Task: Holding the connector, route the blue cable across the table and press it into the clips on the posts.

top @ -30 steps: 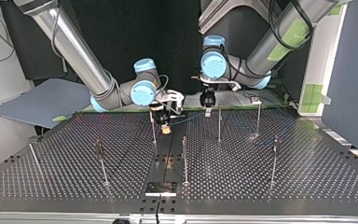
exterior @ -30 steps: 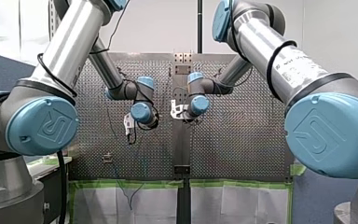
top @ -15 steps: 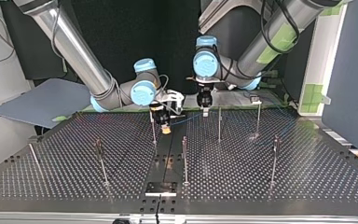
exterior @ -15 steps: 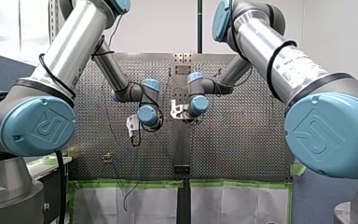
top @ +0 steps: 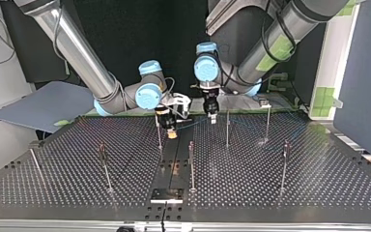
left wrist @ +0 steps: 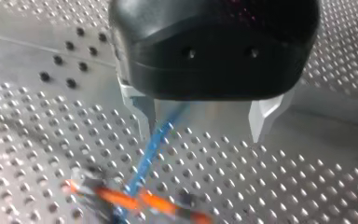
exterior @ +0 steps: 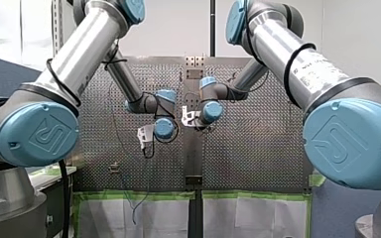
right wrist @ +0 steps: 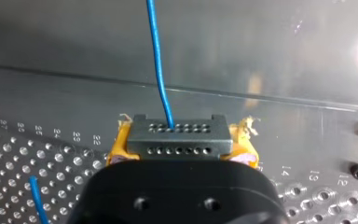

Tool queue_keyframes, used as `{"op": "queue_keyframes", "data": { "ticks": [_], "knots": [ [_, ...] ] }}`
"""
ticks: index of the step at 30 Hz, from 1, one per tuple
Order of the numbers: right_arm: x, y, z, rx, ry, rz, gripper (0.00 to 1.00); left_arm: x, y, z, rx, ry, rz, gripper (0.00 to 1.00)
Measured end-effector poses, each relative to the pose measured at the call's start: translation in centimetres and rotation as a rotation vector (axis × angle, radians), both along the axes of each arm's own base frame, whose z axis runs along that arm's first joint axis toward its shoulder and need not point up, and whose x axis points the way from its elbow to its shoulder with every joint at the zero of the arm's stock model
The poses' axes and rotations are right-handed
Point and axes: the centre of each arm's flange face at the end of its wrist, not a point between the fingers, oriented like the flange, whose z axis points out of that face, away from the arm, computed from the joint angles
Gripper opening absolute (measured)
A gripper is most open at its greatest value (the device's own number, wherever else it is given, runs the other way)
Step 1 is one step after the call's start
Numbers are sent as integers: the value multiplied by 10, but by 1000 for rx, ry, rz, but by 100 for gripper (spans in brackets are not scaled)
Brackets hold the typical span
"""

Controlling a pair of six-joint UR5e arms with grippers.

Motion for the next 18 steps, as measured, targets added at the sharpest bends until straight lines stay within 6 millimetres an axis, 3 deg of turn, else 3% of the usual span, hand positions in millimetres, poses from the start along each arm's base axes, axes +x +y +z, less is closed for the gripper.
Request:
{"op": "queue_keyframes", "data": {
  "ticks": [5, 16, 17, 18],
  "knots": [
    [0, 0, 0, 0, 0, 1, 0, 7, 0, -11, -5, -12, 17, 99],
    [0, 0, 0, 2, 1, 1, 0, 21, -4, -1, -25, -54, 6, 99],
    [0, 0, 0, 2, 1, 1, 0, 21, -3, -1, -25, -54, 8, 89],
    [0, 0, 0, 2, 1, 1, 0, 21, -3, -1, -25, -54, 10, 89]
  ]
}}
